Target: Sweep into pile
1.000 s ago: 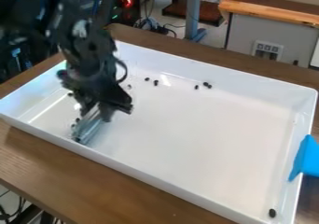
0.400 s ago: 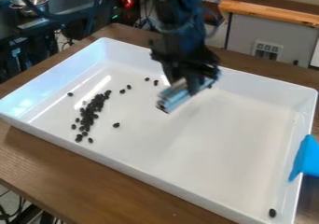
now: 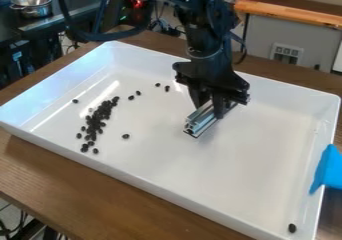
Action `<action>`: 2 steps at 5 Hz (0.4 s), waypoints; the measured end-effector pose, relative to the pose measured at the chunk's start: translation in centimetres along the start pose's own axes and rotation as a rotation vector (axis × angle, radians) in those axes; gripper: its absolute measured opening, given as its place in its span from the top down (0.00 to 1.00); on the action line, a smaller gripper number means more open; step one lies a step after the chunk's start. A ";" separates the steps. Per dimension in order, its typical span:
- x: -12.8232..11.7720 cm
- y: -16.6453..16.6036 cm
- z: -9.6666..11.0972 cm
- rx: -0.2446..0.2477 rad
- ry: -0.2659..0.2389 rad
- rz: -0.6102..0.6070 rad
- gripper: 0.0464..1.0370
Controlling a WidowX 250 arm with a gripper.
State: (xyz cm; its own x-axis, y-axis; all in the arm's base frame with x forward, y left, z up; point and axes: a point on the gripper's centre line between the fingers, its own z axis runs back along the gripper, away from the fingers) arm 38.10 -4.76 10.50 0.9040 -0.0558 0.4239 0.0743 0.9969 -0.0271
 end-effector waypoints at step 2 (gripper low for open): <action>0.9 3.3 -1.0 0.046 -0.059 0.051 0.68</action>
State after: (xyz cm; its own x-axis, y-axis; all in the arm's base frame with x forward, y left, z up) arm 39.59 -1.56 9.84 0.8797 -0.0027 0.4755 0.0078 0.9999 -0.0088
